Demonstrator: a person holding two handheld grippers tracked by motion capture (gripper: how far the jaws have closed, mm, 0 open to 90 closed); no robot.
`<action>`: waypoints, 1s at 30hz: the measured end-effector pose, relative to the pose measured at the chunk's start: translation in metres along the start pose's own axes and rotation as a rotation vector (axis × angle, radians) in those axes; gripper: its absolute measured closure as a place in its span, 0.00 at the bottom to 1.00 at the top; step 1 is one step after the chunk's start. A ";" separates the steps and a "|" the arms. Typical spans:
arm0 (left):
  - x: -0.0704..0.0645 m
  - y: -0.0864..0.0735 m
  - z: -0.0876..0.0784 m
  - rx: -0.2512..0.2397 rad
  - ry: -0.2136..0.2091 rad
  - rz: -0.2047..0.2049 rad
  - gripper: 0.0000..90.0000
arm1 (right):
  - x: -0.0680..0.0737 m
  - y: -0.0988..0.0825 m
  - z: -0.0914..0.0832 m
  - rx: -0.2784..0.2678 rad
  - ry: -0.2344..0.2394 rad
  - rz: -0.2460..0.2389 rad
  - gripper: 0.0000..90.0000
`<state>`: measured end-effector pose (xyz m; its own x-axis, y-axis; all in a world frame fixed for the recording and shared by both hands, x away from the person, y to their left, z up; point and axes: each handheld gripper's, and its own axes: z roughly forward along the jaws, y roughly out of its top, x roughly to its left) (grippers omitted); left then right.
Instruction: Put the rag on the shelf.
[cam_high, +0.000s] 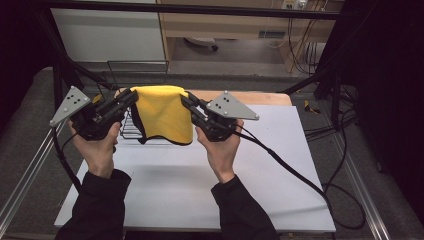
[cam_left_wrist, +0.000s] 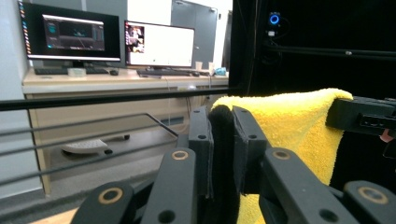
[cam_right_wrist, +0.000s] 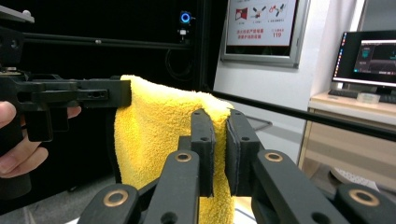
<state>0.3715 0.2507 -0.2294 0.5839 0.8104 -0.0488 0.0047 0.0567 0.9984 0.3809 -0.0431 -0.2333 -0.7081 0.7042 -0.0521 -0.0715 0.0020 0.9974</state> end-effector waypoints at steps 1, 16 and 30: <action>0.002 0.002 -0.001 -0.006 0.006 0.001 0.88 | 0.002 0.004 0.006 -0.006 0.002 -0.003 0.93; 0.031 0.034 -0.016 -0.073 0.049 -0.014 0.88 | 0.019 0.037 0.044 -0.044 0.006 -0.046 0.93; 0.047 0.068 -0.018 -0.105 0.084 0.018 0.88 | 0.023 0.067 0.070 -0.076 0.001 -0.065 0.93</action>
<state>0.3845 0.3032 -0.1641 0.5135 0.8573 -0.0375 -0.0931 0.0990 0.9907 0.4091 0.0233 -0.1640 -0.7011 0.7034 -0.1167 -0.1701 -0.0061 0.9854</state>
